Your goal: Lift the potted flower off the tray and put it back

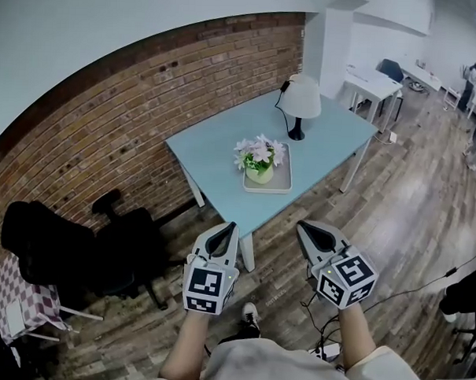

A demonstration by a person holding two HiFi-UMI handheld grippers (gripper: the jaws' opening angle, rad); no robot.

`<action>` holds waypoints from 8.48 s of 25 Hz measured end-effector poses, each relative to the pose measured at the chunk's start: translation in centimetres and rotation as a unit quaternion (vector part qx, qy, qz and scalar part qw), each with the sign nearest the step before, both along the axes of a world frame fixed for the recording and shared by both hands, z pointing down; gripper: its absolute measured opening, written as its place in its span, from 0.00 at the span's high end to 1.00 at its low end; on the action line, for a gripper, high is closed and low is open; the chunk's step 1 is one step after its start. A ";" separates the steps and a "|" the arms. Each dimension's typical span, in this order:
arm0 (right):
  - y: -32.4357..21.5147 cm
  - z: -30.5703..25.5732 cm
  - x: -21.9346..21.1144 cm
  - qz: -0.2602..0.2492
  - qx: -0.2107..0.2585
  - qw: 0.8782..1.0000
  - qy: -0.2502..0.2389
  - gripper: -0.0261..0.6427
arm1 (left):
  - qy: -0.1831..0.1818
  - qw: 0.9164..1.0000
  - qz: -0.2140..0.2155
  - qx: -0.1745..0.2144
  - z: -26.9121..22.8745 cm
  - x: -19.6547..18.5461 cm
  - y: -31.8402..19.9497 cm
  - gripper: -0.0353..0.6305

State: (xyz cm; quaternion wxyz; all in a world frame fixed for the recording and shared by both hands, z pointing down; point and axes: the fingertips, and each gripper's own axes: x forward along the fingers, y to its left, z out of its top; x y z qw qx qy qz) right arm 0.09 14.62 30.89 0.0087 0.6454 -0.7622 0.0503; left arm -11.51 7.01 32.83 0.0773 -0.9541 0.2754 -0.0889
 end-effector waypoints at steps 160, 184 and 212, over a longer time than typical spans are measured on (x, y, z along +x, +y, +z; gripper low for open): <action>-18.5 13.3 1.6 -0.053 -0.213 0.972 0.085 0.32 | -0.064 0.962 0.238 -0.118 8.6 9.1 -12.5 0.42; -19.3 15.3 3.0 -0.049 -0.225 0.969 0.086 0.32 | -0.072 0.960 0.237 -0.130 10.6 10.5 -13.4 0.42; -36.9 25.0 15.6 -0.148 -0.282 0.945 0.068 0.31 | -0.116 0.964 0.146 -0.189 20.0 23.3 -30.4 0.42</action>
